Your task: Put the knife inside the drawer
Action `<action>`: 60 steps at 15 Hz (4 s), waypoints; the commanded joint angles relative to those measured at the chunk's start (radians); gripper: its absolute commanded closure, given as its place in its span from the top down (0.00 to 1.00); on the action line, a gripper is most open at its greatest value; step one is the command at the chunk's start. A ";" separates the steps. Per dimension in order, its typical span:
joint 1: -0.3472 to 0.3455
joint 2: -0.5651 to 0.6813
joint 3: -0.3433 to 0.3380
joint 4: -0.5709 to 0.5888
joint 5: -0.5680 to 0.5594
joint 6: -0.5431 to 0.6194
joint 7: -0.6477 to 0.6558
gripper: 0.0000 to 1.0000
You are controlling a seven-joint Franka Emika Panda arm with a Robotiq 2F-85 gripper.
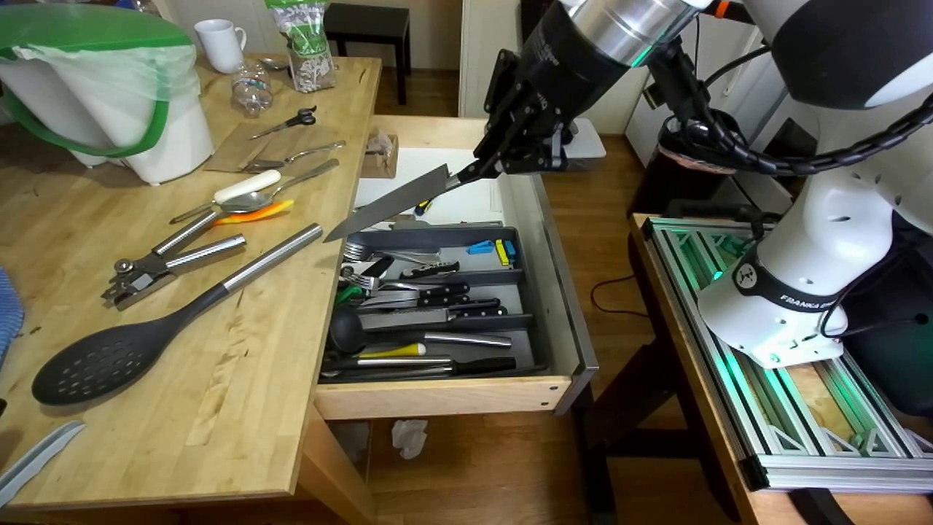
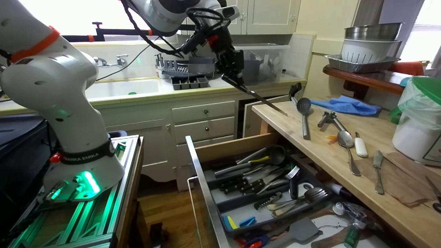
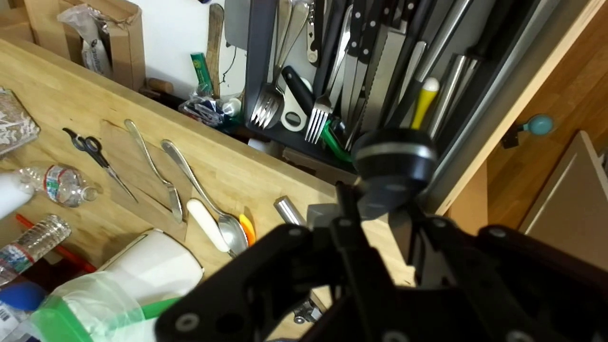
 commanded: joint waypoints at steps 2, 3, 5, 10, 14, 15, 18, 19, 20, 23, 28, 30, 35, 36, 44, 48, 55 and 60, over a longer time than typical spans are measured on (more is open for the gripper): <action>-0.026 -0.103 0.005 -0.098 -0.021 0.022 0.045 0.06; -0.031 -0.115 0.004 -0.111 -0.019 0.023 0.047 0.06; -0.038 -0.135 0.001 -0.134 -0.012 0.026 0.048 0.06; -0.058 -0.066 -0.020 -0.080 -0.005 0.055 0.027 0.06; -0.056 -0.033 -0.048 -0.081 0.016 0.084 0.008 0.06; -0.052 -0.025 -0.055 -0.081 0.025 0.086 0.004 0.06; -0.032 -0.009 -0.073 -0.081 0.063 0.068 -0.009 0.06; -0.028 -0.006 -0.077 -0.081 0.073 0.067 -0.012 0.06; -0.026 -0.002 -0.080 -0.081 0.081 0.068 -0.014 0.06; -0.012 0.019 -0.099 -0.081 0.121 0.068 -0.038 0.06; -0.018 0.060 -0.116 -0.081 0.149 0.085 -0.060 0.06; -0.020 0.078 -0.124 -0.081 0.147 0.098 -0.069 0.06; -0.033 0.143 -0.139 -0.081 0.131 0.174 -0.094 0.06; -0.034 0.162 -0.145 -0.082 0.134 0.195 -0.104 0.06; -0.093 0.290 -0.146 -0.083 0.066 0.341 -0.107 0.06; -0.134 0.337 -0.142 -0.083 -0.006 0.411 -0.096 0.06; -0.204 0.396 -0.146 -0.083 -0.236 0.536 -0.006 0.06; -0.262 0.409 -0.145 -0.083 -0.425 0.582 0.099 0.06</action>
